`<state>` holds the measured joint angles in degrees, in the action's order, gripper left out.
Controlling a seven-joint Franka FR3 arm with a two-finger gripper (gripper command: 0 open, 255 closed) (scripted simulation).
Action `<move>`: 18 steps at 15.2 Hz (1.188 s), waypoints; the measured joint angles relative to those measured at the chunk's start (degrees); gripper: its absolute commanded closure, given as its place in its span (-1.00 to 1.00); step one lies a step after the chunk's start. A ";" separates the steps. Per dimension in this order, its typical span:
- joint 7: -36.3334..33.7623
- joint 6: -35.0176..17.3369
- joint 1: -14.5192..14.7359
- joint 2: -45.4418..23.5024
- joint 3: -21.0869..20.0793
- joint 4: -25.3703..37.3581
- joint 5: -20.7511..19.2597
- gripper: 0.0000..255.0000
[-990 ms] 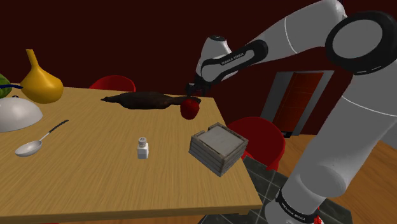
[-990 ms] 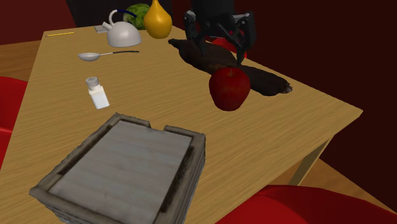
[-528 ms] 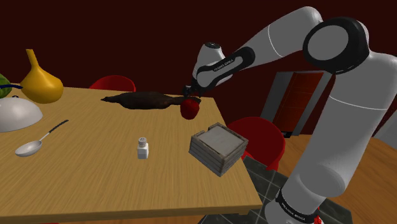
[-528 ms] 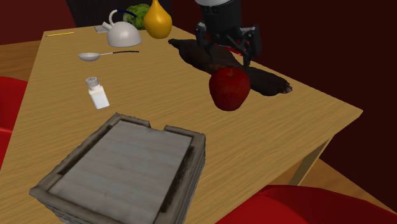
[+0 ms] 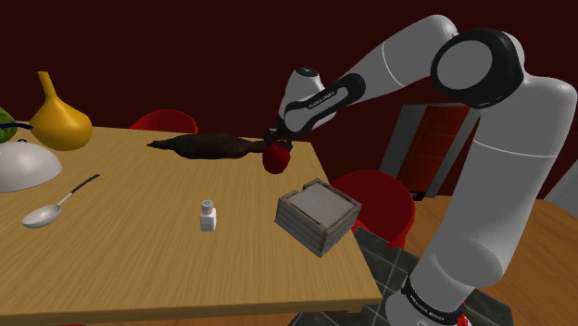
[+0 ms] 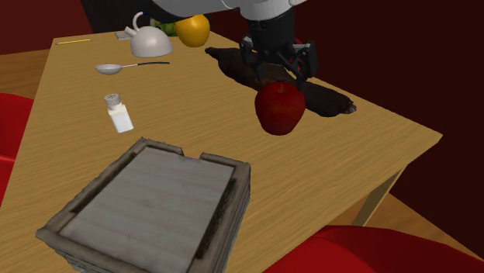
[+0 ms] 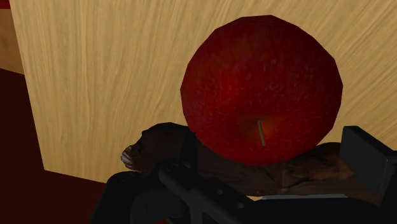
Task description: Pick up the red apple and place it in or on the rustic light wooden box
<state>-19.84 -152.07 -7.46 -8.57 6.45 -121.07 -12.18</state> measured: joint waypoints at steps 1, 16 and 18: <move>0.00 -0.01 0.00 -0.01 0.00 0.00 0.00 -1.00; 0.53 2.11 0.00 1.18 -0.13 0.96 0.43 1.00; 0.90 3.46 -0.01 1.97 -0.20 1.54 0.69 1.00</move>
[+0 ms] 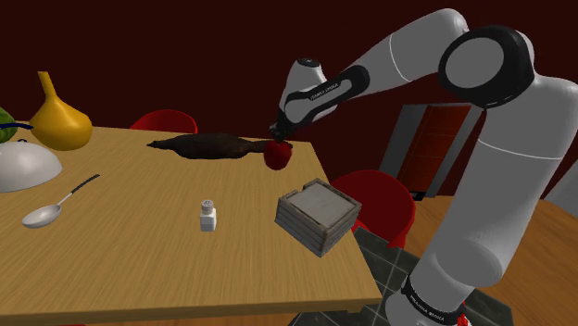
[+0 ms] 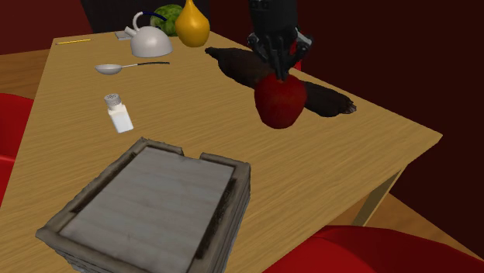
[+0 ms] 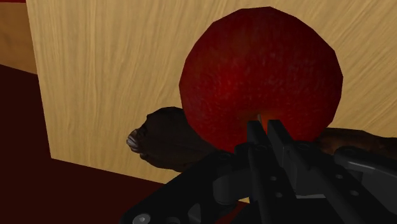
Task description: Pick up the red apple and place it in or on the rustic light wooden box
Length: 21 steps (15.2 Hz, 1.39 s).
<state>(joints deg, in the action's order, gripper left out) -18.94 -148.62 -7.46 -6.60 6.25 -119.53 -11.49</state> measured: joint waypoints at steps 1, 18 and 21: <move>0.15 0.71 0.01 0.51 -0.03 0.20 0.11 1.00; 2.58 12.99 0.23 5.04 -0.43 8.03 1.86 1.00; 2.81 15.20 0.33 5.69 -0.53 9.59 2.04 1.00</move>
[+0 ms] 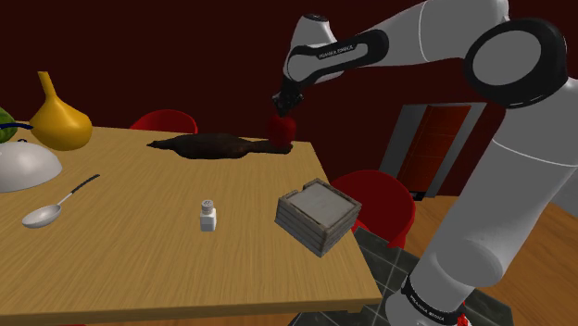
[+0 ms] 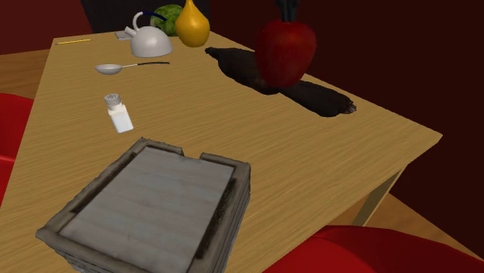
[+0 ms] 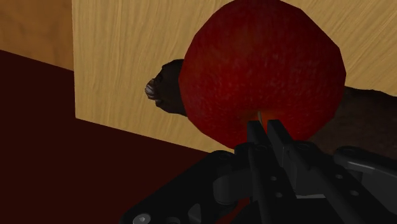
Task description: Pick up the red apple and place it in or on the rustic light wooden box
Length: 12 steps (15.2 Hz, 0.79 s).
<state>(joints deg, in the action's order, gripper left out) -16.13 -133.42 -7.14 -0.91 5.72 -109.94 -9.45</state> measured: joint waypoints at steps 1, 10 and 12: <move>0.24 0.81 -0.02 0.16 0.02 0.67 0.13 1.00; -0.84 5.11 0.60 7.07 -0.75 -2.12 -0.70 1.00; -1.74 6.11 0.87 11.76 -1.28 -5.92 -1.32 1.00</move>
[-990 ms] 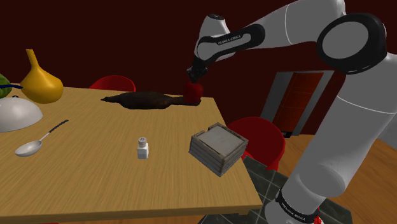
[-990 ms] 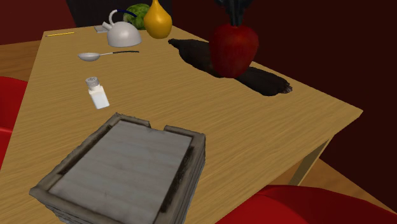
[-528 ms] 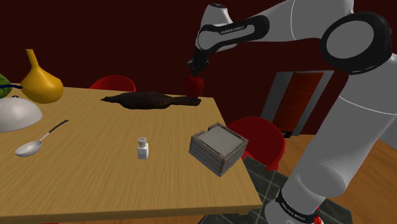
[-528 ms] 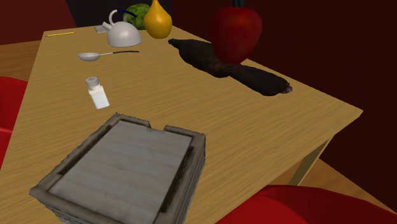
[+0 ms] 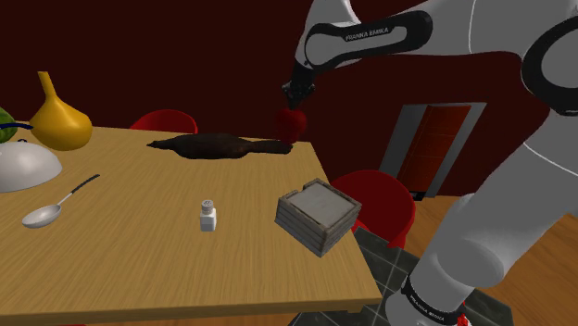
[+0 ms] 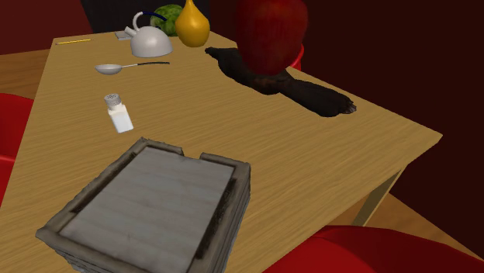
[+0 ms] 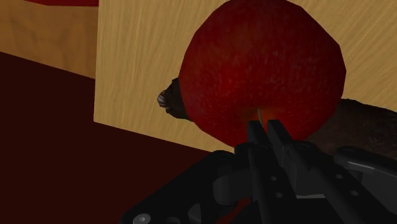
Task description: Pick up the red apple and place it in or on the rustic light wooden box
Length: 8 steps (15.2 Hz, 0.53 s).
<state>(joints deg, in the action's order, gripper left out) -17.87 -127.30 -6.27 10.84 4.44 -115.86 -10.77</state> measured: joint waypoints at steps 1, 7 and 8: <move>-0.59 0.29 0.13 2.25 -0.35 -2.04 -0.30 1.00; -3.41 4.01 0.87 14.64 -2.66 -11.21 -1.04 1.00; -3.63 5.04 1.00 16.62 -2.97 -12.23 -0.99 1.00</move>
<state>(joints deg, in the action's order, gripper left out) -21.50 -122.26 -5.28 27.46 1.46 -128.09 -11.75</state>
